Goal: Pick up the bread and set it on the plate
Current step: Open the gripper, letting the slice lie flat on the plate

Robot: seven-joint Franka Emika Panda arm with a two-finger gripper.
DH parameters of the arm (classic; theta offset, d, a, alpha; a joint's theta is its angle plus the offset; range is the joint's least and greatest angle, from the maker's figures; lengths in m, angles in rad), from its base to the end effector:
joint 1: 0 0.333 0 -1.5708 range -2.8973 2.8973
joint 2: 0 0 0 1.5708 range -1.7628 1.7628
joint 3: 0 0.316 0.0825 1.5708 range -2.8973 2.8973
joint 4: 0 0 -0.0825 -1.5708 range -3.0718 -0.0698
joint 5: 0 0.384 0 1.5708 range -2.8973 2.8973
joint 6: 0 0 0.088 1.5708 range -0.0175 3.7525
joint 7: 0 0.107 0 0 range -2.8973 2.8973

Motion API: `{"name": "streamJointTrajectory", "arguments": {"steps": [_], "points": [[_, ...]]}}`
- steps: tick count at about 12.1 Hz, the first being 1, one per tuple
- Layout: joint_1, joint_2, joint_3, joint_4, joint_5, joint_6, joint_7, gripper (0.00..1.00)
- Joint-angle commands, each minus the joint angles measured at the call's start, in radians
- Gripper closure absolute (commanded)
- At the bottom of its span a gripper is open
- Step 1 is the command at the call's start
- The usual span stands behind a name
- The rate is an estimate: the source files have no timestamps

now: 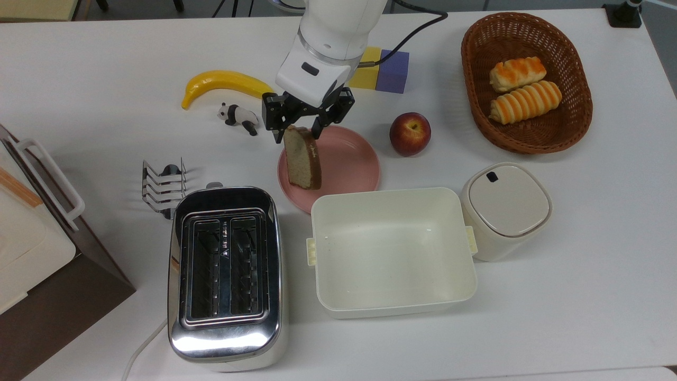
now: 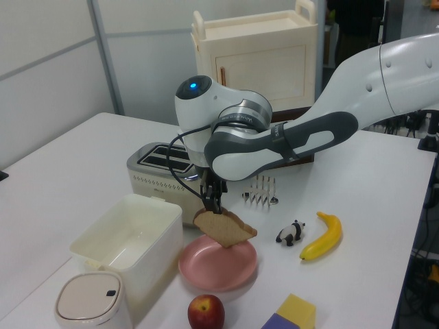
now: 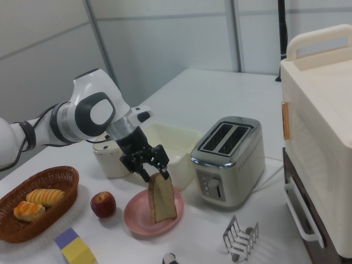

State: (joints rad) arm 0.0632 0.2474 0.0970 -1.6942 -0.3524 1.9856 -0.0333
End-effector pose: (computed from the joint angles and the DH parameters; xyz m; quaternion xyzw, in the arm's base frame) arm 0.6350 0.0759 0.4576 0.9753 0.1603 0.0323 0.1486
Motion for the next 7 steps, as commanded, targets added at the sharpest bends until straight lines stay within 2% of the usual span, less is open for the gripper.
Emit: {"name": "streamJointTrajectory", "arguments": {"steps": [1, 5, 7], "points": [[0.006, -0.016, -0.002, -0.032, -0.023, 0.032, 0.027, 0.0], [0.006, -0.03, 0.001, 0.001, 0.013, 0.019, 0.075, 0.0], [-0.002, -0.048, 0.0, 0.033, 0.099, 0.016, 0.101, 0.0]]}}
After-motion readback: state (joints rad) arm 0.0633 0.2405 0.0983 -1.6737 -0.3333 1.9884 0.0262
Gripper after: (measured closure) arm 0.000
